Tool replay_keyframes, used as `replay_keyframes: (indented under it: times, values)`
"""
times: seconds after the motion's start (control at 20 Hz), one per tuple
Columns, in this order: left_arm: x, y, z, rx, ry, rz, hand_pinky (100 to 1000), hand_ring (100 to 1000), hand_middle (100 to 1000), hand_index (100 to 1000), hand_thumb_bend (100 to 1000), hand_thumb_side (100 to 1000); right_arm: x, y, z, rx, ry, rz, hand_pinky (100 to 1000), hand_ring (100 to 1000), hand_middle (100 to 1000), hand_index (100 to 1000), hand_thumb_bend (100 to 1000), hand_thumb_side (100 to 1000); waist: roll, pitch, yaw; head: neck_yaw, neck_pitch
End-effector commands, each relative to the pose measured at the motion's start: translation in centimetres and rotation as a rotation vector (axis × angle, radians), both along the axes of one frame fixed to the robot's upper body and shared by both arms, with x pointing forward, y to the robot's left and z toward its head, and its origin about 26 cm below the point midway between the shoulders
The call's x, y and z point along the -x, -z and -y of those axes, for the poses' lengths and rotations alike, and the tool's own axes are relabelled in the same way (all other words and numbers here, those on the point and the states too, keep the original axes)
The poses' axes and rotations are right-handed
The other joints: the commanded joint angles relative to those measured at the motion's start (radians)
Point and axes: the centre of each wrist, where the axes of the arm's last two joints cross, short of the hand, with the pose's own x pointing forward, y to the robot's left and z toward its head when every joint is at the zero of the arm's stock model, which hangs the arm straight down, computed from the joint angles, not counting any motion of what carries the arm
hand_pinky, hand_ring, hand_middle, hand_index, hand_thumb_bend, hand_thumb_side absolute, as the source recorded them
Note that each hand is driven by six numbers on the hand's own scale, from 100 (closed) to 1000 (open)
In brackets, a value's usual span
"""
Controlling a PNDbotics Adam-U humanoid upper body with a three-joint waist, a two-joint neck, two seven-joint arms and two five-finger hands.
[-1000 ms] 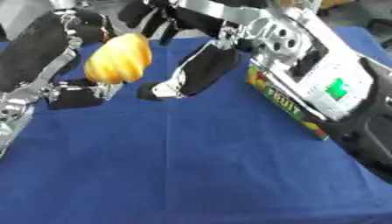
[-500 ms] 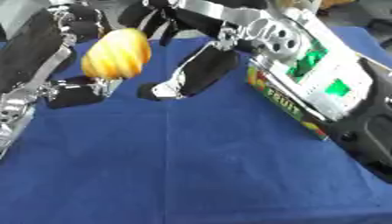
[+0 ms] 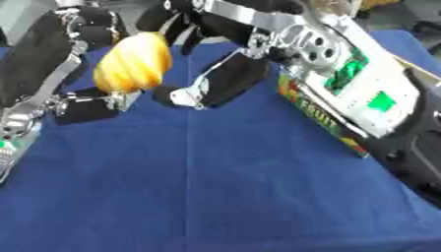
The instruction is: Pick up the objects with one hand, pass them to the other hand, and then place them into the box on the other side of the table.
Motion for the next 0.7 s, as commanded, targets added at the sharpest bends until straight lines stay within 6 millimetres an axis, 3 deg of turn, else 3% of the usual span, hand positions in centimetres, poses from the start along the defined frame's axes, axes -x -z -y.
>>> replay_keyframes:
  times: [0.05,0.7]
  values:
    - [0.43,-1.0,0.26,0.011,0.028,0.038,566,496,420,507,125,100,0.41,-0.79,0.16,0.0,-0.002,0.026,729,791,787,826,376,110,-0.012,-0.026,0.001,-0.005,-0.008]
    - [0.52,-1.07,0.74,0.026,0.071,0.043,563,490,413,503,123,100,0.51,-0.75,-0.25,0.01,-0.016,0.021,715,778,744,789,364,100,-0.01,-0.023,0.007,-0.008,-0.005]
